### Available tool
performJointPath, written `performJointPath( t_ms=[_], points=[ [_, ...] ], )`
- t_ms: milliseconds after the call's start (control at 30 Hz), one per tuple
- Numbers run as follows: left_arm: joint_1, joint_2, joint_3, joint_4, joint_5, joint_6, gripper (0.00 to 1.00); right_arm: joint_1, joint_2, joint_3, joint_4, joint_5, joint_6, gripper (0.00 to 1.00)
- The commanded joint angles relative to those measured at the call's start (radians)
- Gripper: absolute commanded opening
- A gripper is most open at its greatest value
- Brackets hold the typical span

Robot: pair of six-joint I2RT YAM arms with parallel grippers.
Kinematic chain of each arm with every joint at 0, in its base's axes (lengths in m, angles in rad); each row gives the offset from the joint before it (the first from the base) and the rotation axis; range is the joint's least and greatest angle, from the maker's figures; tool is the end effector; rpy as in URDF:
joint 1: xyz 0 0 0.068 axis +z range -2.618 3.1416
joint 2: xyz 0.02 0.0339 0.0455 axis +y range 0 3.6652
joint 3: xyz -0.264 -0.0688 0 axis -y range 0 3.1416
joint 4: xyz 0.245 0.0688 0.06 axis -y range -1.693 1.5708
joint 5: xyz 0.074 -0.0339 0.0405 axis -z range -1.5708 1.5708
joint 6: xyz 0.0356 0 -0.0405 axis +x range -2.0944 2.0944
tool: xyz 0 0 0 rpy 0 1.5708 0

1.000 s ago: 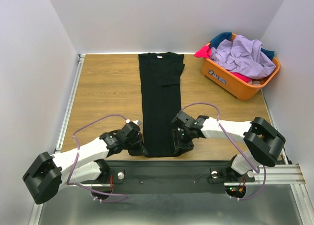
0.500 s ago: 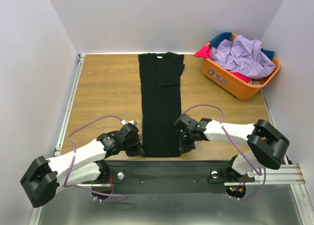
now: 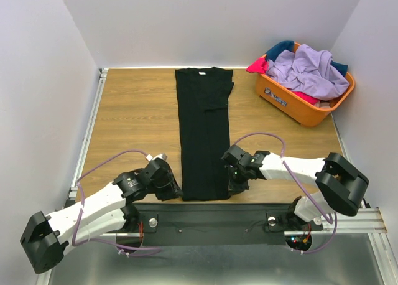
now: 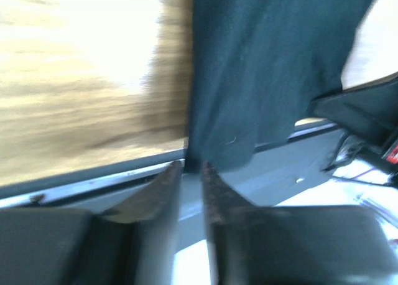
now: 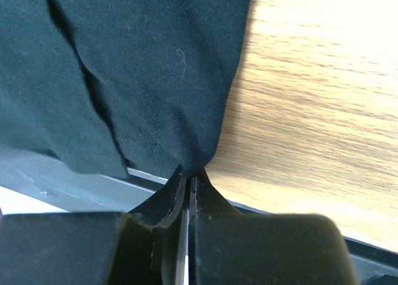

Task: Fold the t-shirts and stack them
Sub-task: Fold the tshirt

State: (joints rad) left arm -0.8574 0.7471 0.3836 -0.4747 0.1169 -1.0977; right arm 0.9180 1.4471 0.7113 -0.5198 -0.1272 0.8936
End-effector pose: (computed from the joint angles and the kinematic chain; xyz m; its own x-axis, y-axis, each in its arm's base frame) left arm 0.0949 -0.1160 0.1806 -0.9356 -0.2699 -0.2275 -0.0676 0.7697 -0.6349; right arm 0.1441 0.1959 0.1516 -0.9946 -0.0280 -0.1003 -0.0587 0.9466 0.3172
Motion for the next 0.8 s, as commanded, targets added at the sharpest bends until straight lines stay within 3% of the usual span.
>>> performJointPath(
  t_ms=[0,133,233,767],
  points=[
    [-0.002,-0.022,0.021,-0.064,-0.028,-0.013,0.47,0.004,-0.016,-0.018,-0.085,0.070,-0.021,0.03],
    [-0.002,0.009,0.058,-0.044,-0.033,0.002,0.62,0.004,-0.013,-0.013,-0.089,0.069,-0.027,0.03],
    [-0.002,0.028,0.070,-0.001,-0.034,0.009,0.68,0.005,-0.013,-0.012,-0.091,0.069,-0.031,0.04],
    [-0.002,0.273,0.043,0.146,0.003,0.101,0.70,0.005,-0.010,-0.001,-0.092,0.077,-0.030,0.04]
  ],
)
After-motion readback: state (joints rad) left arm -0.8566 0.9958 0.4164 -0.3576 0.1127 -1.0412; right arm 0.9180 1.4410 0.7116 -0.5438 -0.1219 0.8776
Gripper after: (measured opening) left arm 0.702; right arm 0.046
